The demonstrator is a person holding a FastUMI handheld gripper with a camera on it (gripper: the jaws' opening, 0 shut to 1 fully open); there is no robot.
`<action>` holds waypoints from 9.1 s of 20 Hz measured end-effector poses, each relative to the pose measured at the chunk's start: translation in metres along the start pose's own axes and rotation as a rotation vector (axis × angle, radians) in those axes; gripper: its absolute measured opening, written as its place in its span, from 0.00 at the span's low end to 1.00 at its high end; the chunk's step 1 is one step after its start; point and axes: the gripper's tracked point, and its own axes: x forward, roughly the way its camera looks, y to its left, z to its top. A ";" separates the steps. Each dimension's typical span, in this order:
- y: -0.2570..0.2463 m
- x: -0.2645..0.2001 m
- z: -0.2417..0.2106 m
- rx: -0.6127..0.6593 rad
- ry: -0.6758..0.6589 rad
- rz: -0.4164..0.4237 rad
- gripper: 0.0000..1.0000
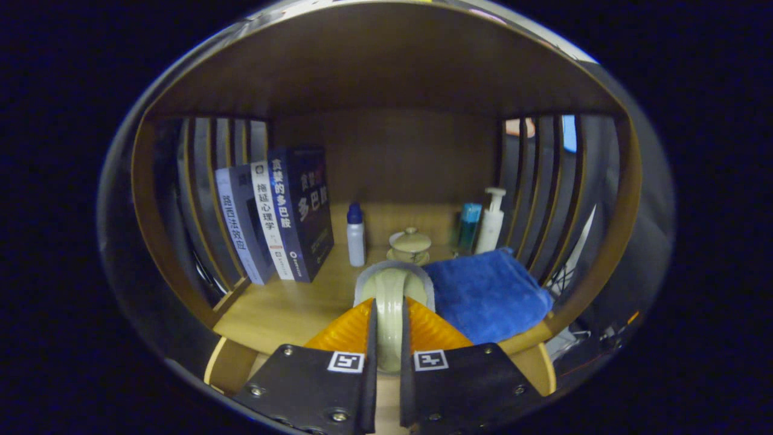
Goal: Pull open the drawer, take out the items inside it, and place them on the countertop above the cabinet.
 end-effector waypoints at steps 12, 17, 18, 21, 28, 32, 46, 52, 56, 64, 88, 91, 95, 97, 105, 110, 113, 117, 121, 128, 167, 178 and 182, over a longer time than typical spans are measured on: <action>0.004 0.084 -0.029 0.102 0.056 0.082 0.18; 0.007 0.101 -0.021 0.123 -0.008 0.054 0.18; 0.008 0.103 -0.021 0.134 -0.009 0.056 0.18; 0.008 0.107 -0.019 0.166 -0.005 0.062 0.18; 0.011 0.113 -0.022 0.241 0.034 0.052 0.24; 0.010 0.097 -0.020 0.264 0.054 0.017 0.80; 0.022 -0.045 -0.053 -0.020 -0.040 -0.022 0.98; 0.029 -0.145 -0.093 -0.027 -0.105 0.035 0.98; 0.028 -0.195 -0.132 -0.102 -0.144 0.047 0.98; -0.017 -0.238 -0.195 -0.049 -0.237 -0.005 0.94; -0.031 -0.150 -0.266 0.049 -0.182 -0.006 1.00; -0.027 -0.150 -0.264 0.093 -0.206 0.003 0.99; -0.035 -0.139 -0.259 0.076 -0.215 -0.017 0.99; -0.032 -0.132 -0.258 0.110 -0.212 0.011 0.99; -0.023 -0.087 -0.236 0.023 -0.292 0.009 0.99; -0.021 -0.042 -0.226 -0.148 -0.339 -0.029 0.99; -0.018 -0.029 -0.223 -0.111 -0.342 -0.021 0.99; -0.011 -0.014 -0.225 0.023 -0.298 0.004 0.99; -0.009 0.006 -0.218 0.018 -0.311 0.006 0.99; -0.005 0.020 -0.213 0.000 -0.351 -0.007 0.99; -0.025 -0.230 -0.122 -0.058 -0.320 0.076 0.99; -0.073 -0.325 -0.038 0.003 -0.460 0.066 0.99; -0.087 -0.325 -0.035 0.045 -0.465 0.071 0.99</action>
